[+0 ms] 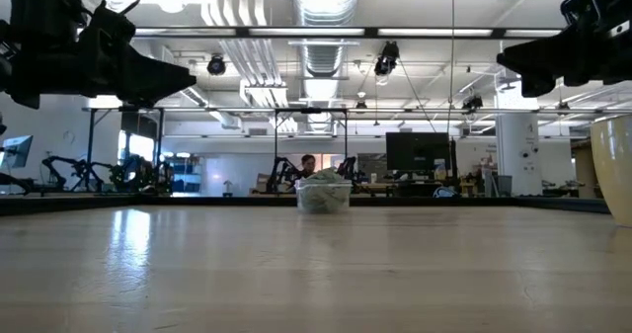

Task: Pick and place Stevia / Truvia into bins
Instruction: Return to Home Position

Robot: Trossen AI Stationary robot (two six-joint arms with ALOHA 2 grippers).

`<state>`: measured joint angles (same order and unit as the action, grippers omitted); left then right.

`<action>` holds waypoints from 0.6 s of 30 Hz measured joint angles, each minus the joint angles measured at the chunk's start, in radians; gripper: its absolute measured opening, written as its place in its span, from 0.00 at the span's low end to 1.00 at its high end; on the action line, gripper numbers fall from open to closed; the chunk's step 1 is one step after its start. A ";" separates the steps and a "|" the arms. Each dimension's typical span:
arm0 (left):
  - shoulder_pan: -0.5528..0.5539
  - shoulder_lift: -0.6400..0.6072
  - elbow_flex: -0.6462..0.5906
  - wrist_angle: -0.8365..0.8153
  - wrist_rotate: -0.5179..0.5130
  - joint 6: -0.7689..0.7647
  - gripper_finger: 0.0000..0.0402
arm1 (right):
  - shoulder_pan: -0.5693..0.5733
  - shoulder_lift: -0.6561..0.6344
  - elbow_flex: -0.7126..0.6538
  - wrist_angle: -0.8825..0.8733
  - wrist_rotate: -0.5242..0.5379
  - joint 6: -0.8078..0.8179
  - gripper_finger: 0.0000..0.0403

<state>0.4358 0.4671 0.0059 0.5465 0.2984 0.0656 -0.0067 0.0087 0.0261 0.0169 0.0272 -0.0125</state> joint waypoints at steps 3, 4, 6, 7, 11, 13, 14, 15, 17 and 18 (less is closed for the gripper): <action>0.000 -0.052 0.000 -0.025 0.005 0.001 0.42 | 0.000 -0.009 0.000 -0.001 -0.001 -0.001 0.17; -0.001 -0.072 0.000 -0.028 0.006 0.001 0.42 | 0.000 -0.009 0.000 0.000 0.000 0.002 0.17; -0.011 -0.106 0.000 -0.040 0.009 0.001 0.42 | 0.000 -0.007 0.000 -0.001 0.000 0.002 0.17; -0.017 -0.119 0.000 -0.048 0.010 0.002 0.42 | 0.000 -0.007 0.000 -0.001 0.000 0.002 0.17; -0.026 -0.188 0.000 -0.122 0.012 0.019 0.42 | 0.000 -0.008 0.000 0.000 0.000 0.004 0.17; -0.026 -0.226 0.000 -0.152 0.012 0.016 0.42 | 0.000 -0.008 0.000 -0.001 0.000 0.009 0.17; -0.026 -0.245 0.000 -0.160 0.014 0.006 0.42 | 0.000 -0.008 0.000 -0.001 0.000 0.010 0.17; -0.027 -0.264 0.000 -0.171 0.018 -0.005 0.42 | 0.000 -0.008 0.000 -0.001 0.000 0.010 0.17; -0.036 -0.298 -0.001 -0.191 0.030 -0.008 0.42 | 0.000 -0.007 0.000 -0.001 0.000 0.010 0.17; -0.044 -0.311 -0.001 -0.200 0.035 -0.008 0.42 | 0.000 -0.008 0.000 -0.001 -0.001 0.010 0.17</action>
<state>0.3914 0.1557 0.0051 0.3462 0.3338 0.0571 -0.0067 0.0010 0.0261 0.0158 0.0265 -0.0021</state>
